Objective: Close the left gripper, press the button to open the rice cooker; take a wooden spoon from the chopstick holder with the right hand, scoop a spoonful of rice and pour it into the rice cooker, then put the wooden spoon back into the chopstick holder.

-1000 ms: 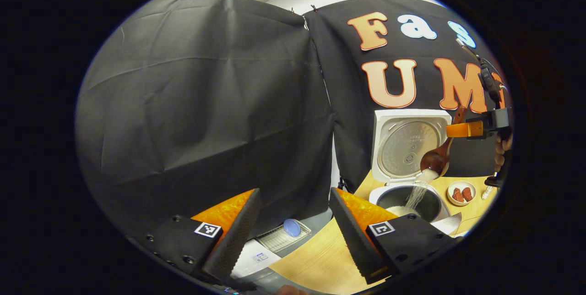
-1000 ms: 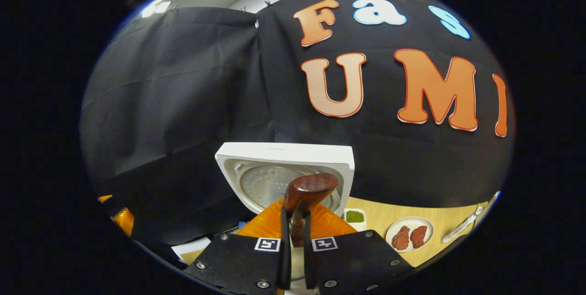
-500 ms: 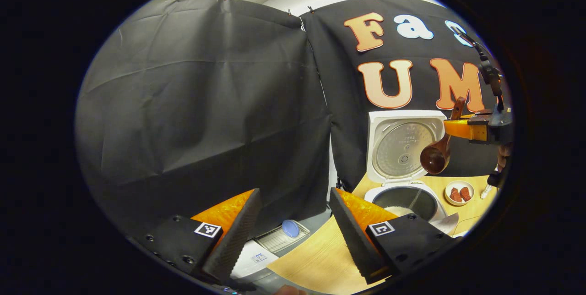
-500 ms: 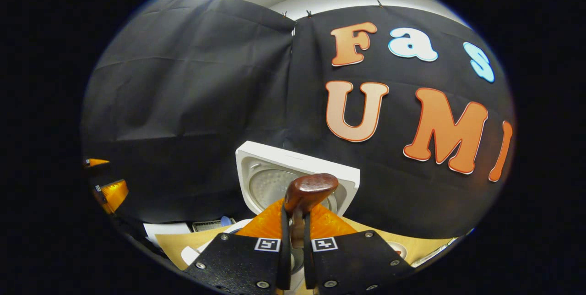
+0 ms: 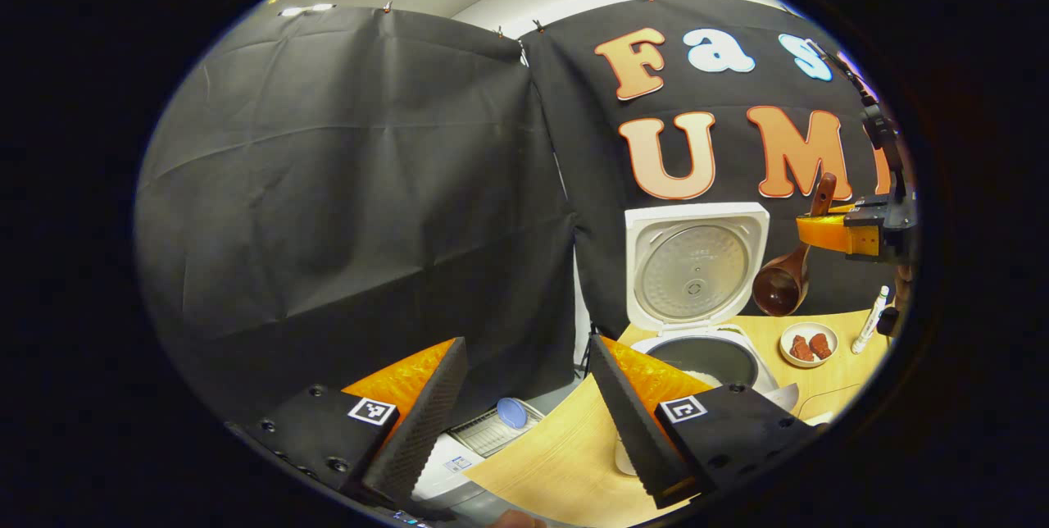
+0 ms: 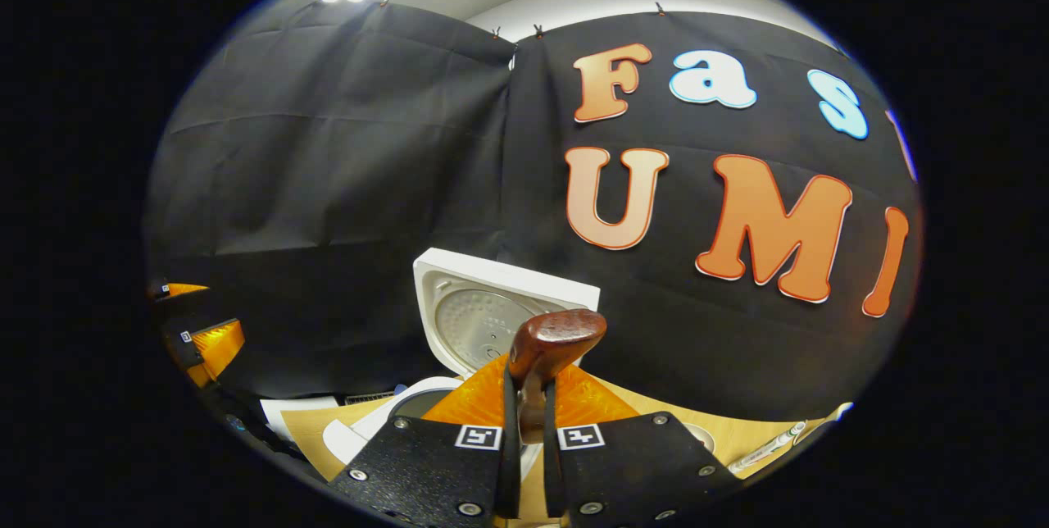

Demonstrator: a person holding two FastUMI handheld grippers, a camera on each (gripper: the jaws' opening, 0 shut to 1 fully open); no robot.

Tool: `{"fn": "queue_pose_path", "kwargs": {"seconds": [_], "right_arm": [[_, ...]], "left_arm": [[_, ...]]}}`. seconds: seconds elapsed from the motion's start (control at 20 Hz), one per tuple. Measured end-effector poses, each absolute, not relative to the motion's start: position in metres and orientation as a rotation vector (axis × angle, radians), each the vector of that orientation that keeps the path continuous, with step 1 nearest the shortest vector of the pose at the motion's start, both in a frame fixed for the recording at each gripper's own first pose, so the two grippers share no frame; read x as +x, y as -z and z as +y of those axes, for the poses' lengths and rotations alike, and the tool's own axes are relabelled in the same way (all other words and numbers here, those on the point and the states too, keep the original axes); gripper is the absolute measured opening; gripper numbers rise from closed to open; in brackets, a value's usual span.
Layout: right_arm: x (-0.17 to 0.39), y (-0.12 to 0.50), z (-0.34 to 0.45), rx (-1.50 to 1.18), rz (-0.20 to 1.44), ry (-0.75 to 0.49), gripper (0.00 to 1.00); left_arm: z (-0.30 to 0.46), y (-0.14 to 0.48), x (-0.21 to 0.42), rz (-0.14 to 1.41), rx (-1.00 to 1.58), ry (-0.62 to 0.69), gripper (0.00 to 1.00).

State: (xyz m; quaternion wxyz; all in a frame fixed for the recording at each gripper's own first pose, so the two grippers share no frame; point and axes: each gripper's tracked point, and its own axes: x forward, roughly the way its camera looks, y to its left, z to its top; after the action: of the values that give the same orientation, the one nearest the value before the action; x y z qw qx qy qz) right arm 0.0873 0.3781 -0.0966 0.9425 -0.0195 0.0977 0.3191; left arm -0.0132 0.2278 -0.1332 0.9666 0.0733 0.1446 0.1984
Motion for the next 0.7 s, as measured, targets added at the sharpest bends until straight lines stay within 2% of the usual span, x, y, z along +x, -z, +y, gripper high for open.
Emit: {"fn": "queue_pose_path", "kwargs": {"seconds": [0.35, 0.7], "right_arm": [[0.064, 0.116, 0.274, -0.054, 0.256, -0.551, 0.11], [0.047, 0.151, 0.155, -0.034, 0.366, -0.383, 0.11]], "left_arm": [[0.150, 0.137, -0.002, 0.296, 0.167, -0.279, 1.00], [0.087, 0.142, 0.017, 0.311, 0.141, -0.170, 1.00]]}}
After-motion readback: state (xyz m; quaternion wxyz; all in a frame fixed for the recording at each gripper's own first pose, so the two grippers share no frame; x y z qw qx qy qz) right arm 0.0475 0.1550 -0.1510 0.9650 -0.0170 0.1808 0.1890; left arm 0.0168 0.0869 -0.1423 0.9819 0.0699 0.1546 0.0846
